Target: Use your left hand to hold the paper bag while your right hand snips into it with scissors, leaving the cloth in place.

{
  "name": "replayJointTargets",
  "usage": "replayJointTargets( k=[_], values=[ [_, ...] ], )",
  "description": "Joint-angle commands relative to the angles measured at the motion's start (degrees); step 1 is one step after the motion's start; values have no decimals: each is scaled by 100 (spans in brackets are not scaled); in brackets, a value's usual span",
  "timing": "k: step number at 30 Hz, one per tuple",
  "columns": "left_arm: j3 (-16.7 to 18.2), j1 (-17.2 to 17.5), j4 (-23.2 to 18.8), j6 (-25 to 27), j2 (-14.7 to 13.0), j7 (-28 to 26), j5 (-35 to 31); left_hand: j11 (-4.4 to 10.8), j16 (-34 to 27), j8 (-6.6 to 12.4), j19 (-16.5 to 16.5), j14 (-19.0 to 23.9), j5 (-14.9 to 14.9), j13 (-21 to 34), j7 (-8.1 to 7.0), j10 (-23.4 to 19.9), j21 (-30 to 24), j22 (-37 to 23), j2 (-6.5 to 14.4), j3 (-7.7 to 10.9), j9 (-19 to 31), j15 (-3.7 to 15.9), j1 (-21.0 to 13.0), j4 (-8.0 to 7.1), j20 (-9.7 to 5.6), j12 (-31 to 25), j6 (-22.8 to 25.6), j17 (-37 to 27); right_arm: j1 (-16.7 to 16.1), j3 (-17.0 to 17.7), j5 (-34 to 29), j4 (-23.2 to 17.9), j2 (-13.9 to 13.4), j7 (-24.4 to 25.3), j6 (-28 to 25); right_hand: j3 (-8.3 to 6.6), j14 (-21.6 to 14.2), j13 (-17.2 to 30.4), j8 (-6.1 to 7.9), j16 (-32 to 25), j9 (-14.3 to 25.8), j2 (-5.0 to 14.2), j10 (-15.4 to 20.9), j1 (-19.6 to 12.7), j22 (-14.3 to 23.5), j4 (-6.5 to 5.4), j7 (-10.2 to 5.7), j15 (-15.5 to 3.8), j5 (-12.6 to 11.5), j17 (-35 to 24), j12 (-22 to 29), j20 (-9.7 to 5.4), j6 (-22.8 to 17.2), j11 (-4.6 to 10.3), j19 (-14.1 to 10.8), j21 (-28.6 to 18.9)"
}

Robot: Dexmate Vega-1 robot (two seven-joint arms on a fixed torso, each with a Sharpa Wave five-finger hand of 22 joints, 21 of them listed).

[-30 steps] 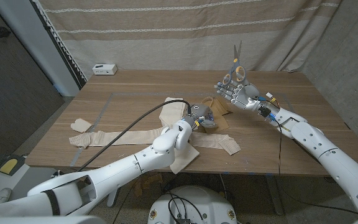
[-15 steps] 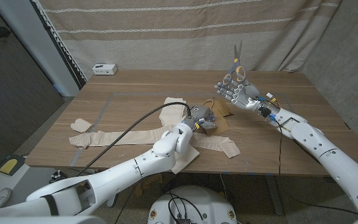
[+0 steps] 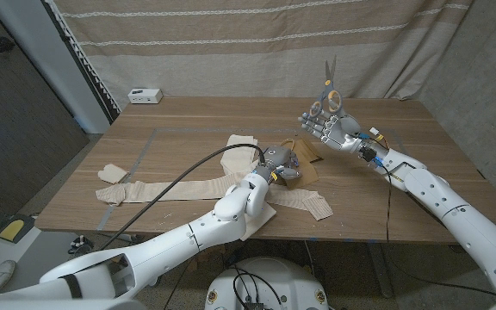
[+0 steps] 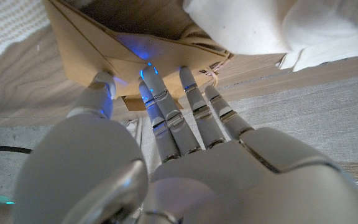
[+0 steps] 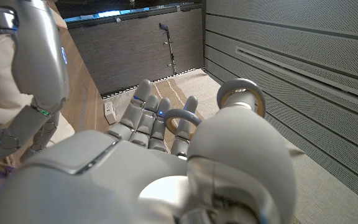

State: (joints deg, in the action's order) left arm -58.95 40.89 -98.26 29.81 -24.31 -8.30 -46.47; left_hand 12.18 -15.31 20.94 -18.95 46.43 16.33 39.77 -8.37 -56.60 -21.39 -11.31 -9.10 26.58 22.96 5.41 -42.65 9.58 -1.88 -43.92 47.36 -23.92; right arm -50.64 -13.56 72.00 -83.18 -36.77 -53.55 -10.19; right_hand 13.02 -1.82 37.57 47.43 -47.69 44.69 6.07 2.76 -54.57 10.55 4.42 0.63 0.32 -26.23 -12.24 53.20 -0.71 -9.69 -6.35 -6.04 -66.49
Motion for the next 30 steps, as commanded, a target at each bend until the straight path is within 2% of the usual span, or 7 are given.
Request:
replayJointTargets(
  k=[1,4,9,14,16,22,30],
  values=[
    [-22,63,139,3,113,-428,69,-14,-64,166,-99,187,-23,69,0,-147,4,-33,-7,81,150,739,-157,10,-25,-99,135,-44,-7,48,29,28,-19,4,-29,-12,-11,14,-17,-15,28,-14,23,31,6,-18,306,35,-3,-22,25,0,253,-30,-55,28],
    [-31,71,184,9,144,-498,93,-11,-84,376,-135,323,-31,86,-59,-293,12,-33,-4,155,354,750,-375,56,-45,-165,240,-73,-17,61,36,25,-15,18,-24,-11,-5,14,-16,-12,26,-16,20,34,6,-18,310,32,-2,-21,24,1,249,-24,-57,29],
    [-35,99,246,18,199,-624,158,-28,-142,1057,-268,834,-113,-23,-137,-793,30,-42,-2,479,1095,770,-1247,73,-112,-271,306,-186,-25,71,28,14,-18,44,-16,-11,-2,15,-21,-11,20,-16,22,36,6,-18,305,41,-2,-21,24,0,252,-40,-59,31],
    [-90,62,271,46,205,-589,179,-38,-152,1380,-350,1061,-201,-195,-94,-944,22,-47,58,617,1395,771,-1477,24,-138,-205,383,-228,-22,82,41,27,-14,44,-22,-10,-9,16,-20,-13,20,-16,24,40,6,-20,313,39,-1,-21,24,5,249,-33,-65,32],
    [-112,50,270,79,200,-606,143,-20,10,1242,-304,930,-308,-305,-112,-857,61,-58,-97,545,1261,737,-1146,-84,-117,-98,70,-204,-25,85,26,17,-28,65,-21,-11,-5,16,-18,-11,23,-16,23,39,6,-18,312,42,-1,-21,24,9,247,-29,-69,32],
    [-62,53,191,81,113,-661,165,-4,288,746,-207,491,-381,-328,-37,-124,147,-76,-83,493,825,708,-456,-193,-22,169,-494,-209,-29,94,27,24,-27,67,-16,-13,-7,15,-20,-12,12,-13,25,39,5,-17,311,42,-1,-21,23,14,236,-29,-67,36],
    [29,121,59,92,68,-870,152,1,359,119,-159,147,-345,-528,-59,873,244,-65,-96,464,364,708,95,-167,88,633,-1016,-229,-6,77,16,56,-10,57,-20,-16,-1,17,-22,-9,10,-8,24,41,5,-17,307,45,0,-21,23,4,239,-19,-65,43]
  ],
)
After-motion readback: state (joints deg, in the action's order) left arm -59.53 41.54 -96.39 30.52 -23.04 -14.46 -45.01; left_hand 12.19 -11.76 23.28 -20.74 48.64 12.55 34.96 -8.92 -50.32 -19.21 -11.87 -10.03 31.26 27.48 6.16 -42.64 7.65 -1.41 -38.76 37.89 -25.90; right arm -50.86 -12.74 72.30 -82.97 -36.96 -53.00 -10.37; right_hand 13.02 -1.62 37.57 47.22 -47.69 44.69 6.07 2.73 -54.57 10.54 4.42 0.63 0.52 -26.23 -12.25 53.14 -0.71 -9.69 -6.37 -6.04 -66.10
